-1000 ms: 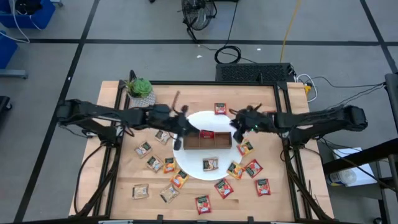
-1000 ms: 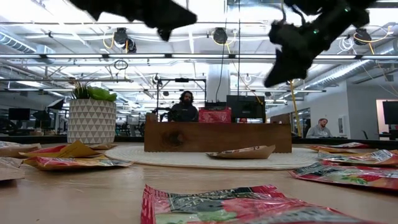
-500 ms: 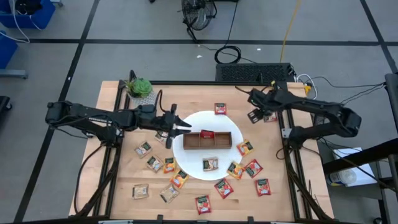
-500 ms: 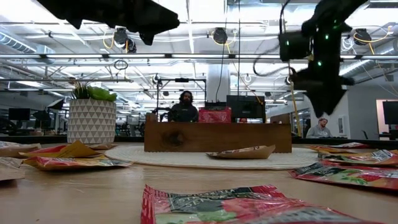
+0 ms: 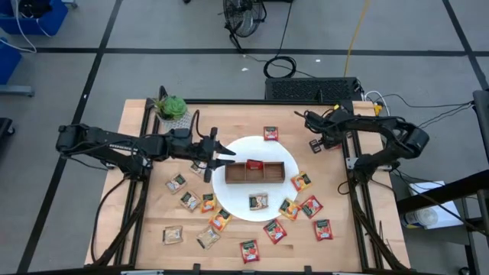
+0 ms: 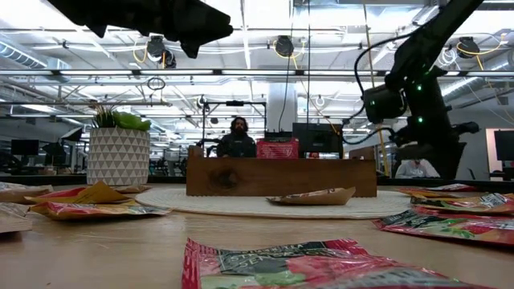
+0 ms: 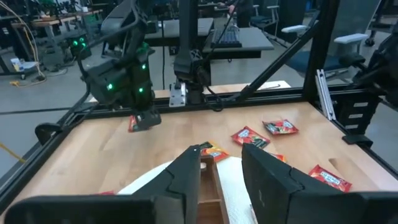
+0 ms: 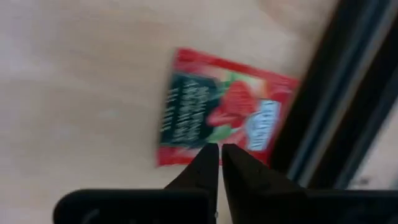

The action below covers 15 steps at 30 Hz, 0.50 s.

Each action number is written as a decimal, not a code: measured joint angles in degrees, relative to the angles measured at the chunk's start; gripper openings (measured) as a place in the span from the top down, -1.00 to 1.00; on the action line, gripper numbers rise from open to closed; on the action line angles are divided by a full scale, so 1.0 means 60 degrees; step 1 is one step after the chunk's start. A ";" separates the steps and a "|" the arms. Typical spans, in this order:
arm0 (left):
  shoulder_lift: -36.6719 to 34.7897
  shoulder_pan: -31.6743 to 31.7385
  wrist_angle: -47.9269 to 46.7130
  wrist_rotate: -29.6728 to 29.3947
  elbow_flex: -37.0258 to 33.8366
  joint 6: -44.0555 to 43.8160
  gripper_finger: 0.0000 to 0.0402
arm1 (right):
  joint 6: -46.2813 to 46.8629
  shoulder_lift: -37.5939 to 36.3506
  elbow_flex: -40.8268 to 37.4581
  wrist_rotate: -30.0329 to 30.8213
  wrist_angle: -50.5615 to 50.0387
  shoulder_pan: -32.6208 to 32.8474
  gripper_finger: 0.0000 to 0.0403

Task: Pick & Place Tea
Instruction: Put the red tea bag into the middle section of the wooden organizer

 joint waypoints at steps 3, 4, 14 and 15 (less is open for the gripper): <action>0.0000 0.0000 0.0001 0.0000 -0.0002 0.0000 0.39 | 0.0257 0.0220 0.0000 0.0595 -0.0538 -0.0001 0.99; 0.0000 0.0000 -0.0003 0.0000 0.0000 0.0000 0.39 | 0.0408 0.0279 0.0001 0.0766 -0.0742 -0.0003 0.99; 0.0000 0.0000 -0.0004 0.0000 0.0000 0.0000 0.39 | 0.0225 0.0929 -0.0235 0.0079 -0.0058 -0.0424 1.00; 0.0000 0.0000 0.0000 0.0000 0.0000 0.0000 0.39 | 0.0175 0.0948 -0.0237 -0.0090 0.0152 -0.0423 1.00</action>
